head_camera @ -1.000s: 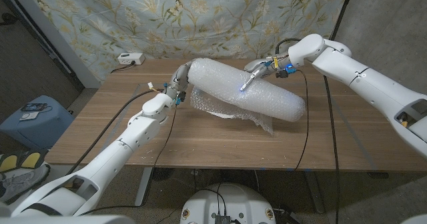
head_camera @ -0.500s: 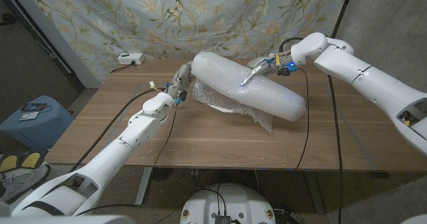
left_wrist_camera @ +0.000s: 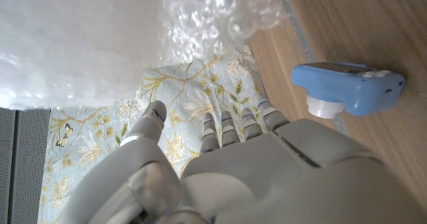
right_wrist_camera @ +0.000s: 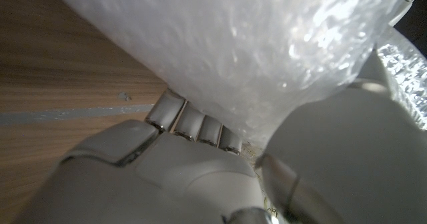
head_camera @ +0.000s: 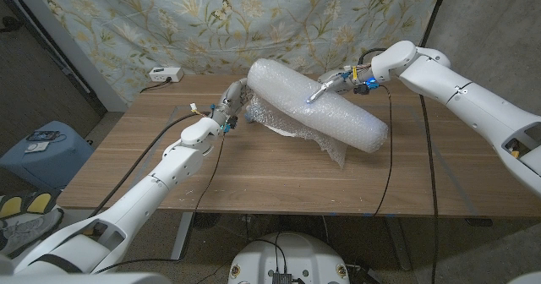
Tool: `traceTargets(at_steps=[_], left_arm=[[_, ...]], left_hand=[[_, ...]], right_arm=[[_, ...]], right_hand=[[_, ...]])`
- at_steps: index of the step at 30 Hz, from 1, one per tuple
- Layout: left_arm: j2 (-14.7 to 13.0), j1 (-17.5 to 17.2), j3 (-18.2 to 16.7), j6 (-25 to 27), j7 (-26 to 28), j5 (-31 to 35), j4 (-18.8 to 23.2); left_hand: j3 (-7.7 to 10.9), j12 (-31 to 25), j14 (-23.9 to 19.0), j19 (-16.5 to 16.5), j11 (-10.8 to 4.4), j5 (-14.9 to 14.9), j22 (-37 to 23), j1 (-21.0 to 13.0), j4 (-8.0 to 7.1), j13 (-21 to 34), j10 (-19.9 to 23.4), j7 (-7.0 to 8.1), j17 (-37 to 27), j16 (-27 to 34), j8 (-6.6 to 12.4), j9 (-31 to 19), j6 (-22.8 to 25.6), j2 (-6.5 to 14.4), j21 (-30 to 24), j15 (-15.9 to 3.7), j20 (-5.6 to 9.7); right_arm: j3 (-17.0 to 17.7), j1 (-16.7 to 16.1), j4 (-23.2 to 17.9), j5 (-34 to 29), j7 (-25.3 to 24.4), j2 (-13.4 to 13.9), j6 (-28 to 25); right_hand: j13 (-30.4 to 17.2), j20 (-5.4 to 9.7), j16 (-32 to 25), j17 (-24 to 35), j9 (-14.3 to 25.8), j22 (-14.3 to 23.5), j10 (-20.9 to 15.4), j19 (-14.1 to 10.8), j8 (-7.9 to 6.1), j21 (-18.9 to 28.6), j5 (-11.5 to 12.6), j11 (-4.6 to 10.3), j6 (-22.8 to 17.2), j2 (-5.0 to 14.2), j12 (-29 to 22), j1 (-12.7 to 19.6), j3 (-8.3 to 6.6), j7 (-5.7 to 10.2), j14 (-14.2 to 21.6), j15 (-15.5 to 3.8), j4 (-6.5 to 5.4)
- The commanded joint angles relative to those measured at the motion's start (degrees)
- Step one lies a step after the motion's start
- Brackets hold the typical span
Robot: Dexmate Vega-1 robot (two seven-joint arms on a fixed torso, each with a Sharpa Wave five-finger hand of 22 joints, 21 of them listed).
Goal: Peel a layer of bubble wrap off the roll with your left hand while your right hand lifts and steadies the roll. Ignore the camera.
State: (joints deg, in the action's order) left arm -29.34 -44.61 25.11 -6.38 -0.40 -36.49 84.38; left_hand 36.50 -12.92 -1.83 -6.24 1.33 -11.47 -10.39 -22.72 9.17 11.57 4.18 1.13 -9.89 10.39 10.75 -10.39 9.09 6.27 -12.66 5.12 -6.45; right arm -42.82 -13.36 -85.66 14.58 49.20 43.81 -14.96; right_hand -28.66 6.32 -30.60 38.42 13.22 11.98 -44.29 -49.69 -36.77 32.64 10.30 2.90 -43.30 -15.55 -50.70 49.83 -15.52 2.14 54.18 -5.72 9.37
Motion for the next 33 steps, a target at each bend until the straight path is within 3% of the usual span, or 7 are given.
traceTargets(at_steps=[1, 7, 18, 33], left_arm=[[-0.2, -0.6, 0.2, 0.1, -0.2, -0.1, 1.0], [-0.4, -1.0, 0.4, 0.3, -0.1, -0.1, 1.7], [0.2, -0.9, 1.2, 0.6, -1.9, -0.9, 2.2], [1.4, -0.7, 2.7, 1.1, -5.8, -3.2, 1.3]], left_hand=[[-0.06, 0.0, 0.5, 0.0, 0.28, -0.1, -0.1, -0.7, 0.19, 0.3, -0.1, 0.00, -0.1, 0.0, -0.15, -0.2, -0.3, -0.1, 0.1, 0.28, 0.24], [-0.17, 0.0, 0.4, 0.0, 0.29, -0.1, -0.1, -0.9, 0.20, 0.3, -0.1, 0.09, -0.1, 0.1, -0.08, -0.2, -0.2, -0.1, 0.2, 0.29, 0.29], [-0.39, 0.0, 0.5, 0.0, 0.48, -0.1, -0.2, -1.1, 0.20, 0.3, -0.1, 0.33, -0.1, 0.1, -0.02, -0.2, -0.1, -0.2, 0.2, 0.39, 0.04], [-0.74, 0.0, 0.5, -0.1, 1.11, 0.0, -0.2, -1.3, 0.17, 0.3, 0.0, 0.17, -0.2, 0.1, -0.09, -0.2, -0.4, -0.2, 0.3, 0.54, -0.03]], right_arm=[[1.2, -0.2, 1.7, 3.4, -0.4, 0.3, -2.0], [2.3, -1.2, 1.2, 5.7, -1.0, 1.1, -3.5], [3.9, -3.1, -0.5, 8.6, -3.9, 2.2, -5.9], [3.8, -2.9, -0.2, 8.9, -7.9, 1.3, -7.7]], right_hand=[[-2.5, 2.68, 0.2, 0.4, 0.3, 0.2, -3.7, 0.0, -0.28, 0.5, -0.1, 3.49, -1.7, 16.10, -0.2, 15.8, -0.68, 0.93, 2.5, -7.28, -0.81], [-2.3, 2.54, 0.5, 0.6, 0.3, 0.1, -3.6, 0.2, -0.19, 0.7, -0.1, 2.89, -1.6, 16.19, -0.1, 15.7, -0.63, 0.97, 2.4, -7.27, -0.86], [-2.2, 2.39, 0.8, 1.0, 0.4, 0.1, -3.8, 0.4, -0.02, 1.2, -0.1, 3.24, -1.7, 16.46, 0.0, 15.5, -0.50, 0.76, 2.7, -7.23, -0.99], [-2.4, 2.25, 1.3, 1.5, 0.4, 0.0, -3.9, 0.5, 0.19, 1.9, -0.1, 3.15, -1.7, 16.61, -0.1, 15.1, -0.26, 0.70, 2.9, -7.21, -1.08]])
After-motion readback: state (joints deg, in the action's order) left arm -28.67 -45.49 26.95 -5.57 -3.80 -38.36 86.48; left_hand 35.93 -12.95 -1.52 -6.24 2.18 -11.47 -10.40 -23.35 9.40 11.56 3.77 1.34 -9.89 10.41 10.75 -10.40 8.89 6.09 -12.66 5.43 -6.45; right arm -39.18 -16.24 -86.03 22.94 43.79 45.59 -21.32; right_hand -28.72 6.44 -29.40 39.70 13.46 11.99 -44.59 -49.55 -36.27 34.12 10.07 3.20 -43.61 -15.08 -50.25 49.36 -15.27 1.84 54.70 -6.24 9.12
